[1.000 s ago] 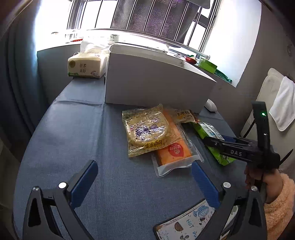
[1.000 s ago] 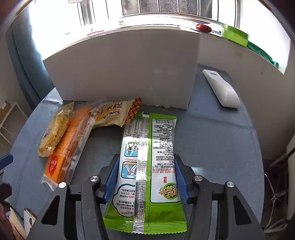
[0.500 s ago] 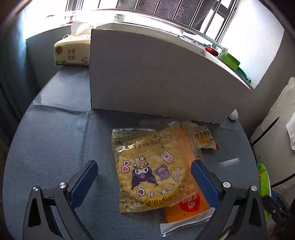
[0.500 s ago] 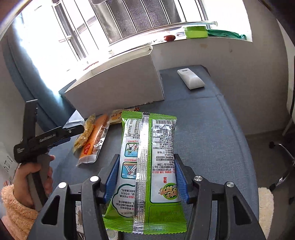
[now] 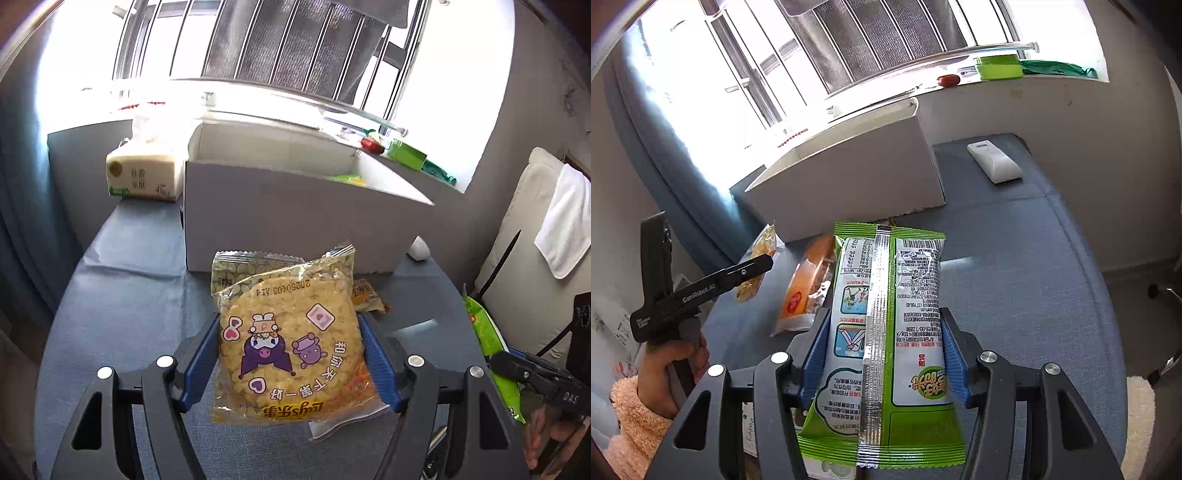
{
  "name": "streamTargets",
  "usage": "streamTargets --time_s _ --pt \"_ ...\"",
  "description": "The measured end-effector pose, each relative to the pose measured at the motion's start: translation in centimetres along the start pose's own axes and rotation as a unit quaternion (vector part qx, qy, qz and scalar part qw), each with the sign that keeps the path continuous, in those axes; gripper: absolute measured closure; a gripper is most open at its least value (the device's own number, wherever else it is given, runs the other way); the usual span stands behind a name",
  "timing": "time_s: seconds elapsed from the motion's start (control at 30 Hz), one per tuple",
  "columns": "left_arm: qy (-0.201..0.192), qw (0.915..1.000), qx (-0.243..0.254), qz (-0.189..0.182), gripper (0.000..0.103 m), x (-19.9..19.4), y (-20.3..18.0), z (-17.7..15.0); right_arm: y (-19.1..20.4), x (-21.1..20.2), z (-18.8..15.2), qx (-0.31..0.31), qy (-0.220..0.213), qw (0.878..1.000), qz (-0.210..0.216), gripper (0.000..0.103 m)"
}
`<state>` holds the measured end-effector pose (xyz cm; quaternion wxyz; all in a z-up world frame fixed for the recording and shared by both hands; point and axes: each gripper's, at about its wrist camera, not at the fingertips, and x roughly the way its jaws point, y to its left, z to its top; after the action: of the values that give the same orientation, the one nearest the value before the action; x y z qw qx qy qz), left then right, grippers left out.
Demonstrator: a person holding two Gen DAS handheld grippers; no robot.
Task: Organize snacks
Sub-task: 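Drop second biscuit pack into box with left gripper while right drops green bar pack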
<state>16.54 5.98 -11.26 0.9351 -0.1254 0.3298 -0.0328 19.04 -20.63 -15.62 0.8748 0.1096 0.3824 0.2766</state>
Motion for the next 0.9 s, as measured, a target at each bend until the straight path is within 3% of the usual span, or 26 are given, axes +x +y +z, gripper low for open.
streamTargets --time_s 0.2,0.37,0.57,0.73,0.77,0.8,0.87,0.9 --pt "-0.052 0.9982 0.027 -0.012 0.026 -2.5 0.0 4.9 1.2 -0.2 4.8 -0.001 -0.041 0.999 0.035 0.043" --pt "-0.079 0.9961 0.021 -0.034 0.026 -0.6 -0.1 11.1 2.1 1.7 11.5 0.004 -0.058 0.997 0.051 0.043" --pt "-0.059 0.9977 0.021 -0.025 0.026 5.7 0.7 17.8 2.5 7.3 19.8 0.011 -0.042 0.998 0.048 0.043" --pt "-0.032 0.9992 0.021 0.009 0.026 10.0 1.9 19.6 2.6 11.7 24.3 0.000 -0.024 1.000 0.006 0.042" --pt "-0.030 0.9994 0.017 0.009 0.025 10.6 2.2 19.8 2.6 12.2 24.9 -0.002 -0.025 1.000 0.002 0.042" --pt "-0.019 0.9996 0.017 0.015 0.016 11.2 2.5 20.1 2.6 12.8 25.3 -0.009 -0.022 1.000 0.000 0.041" --pt "0.006 0.9994 0.008 0.034 0.000 12.0 3.2 20.2 2.7 13.7 25.8 -0.021 -0.026 0.999 -0.019 0.034" --pt "0.010 0.9992 0.007 0.037 0.000 11.9 3.5 19.9 2.5 14.1 25.8 -0.025 -0.025 0.999 -0.025 0.017"
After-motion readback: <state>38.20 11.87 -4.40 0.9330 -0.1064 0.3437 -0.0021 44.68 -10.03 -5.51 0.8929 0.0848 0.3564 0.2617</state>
